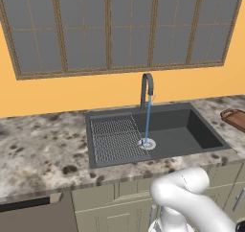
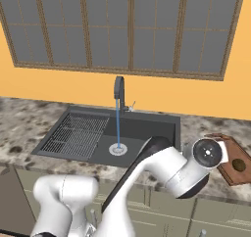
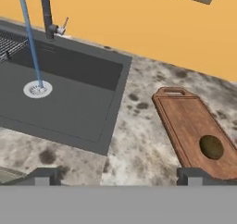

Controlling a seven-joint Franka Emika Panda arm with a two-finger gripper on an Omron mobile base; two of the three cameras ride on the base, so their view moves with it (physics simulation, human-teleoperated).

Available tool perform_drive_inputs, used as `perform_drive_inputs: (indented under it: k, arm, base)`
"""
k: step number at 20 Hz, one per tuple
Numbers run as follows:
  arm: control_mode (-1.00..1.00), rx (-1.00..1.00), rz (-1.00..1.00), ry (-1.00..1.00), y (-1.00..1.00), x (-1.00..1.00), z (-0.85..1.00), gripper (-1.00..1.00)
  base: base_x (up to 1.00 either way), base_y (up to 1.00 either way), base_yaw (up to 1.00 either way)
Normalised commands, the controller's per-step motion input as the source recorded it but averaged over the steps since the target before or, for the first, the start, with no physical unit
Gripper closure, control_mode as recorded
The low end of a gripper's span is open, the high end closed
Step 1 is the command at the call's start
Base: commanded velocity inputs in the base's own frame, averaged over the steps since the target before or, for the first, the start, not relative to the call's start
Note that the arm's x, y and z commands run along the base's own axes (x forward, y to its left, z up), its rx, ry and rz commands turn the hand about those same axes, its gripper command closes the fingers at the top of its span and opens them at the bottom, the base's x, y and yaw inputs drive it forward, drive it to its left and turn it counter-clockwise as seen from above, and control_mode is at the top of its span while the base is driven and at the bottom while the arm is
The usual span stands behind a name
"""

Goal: Pick the kiwi from the sink and place it on the cutting board to airdry. Then turn off the sink faucet.

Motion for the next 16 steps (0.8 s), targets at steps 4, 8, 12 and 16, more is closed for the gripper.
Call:
perform_drive_inputs:
  k: [4, 8, 12, 16]
  arm:
    - [-1.0, 0.0, 0.16, -0.03, 0.25, -0.09, 0.09, -1.0]
    - [-1.0, -0.01, 0.08, 0.0, 0.45, -0.04, 0.0, -1.0]
    - [-1.0, 0.0, 0.23, -0.06, 0.37, -0.02, 0.06, -1.0]
    - [-1.0, 0.0, 0.22, -0.03, 0.24, 0.0, 0.48, -1.0]
  base:
    - [0.0, 0.0, 0.0]
    - [0.0, 0.0, 0.0]
    - [0.0, 0.0, 0.0]
    - [0.0, 0.0, 0.0]
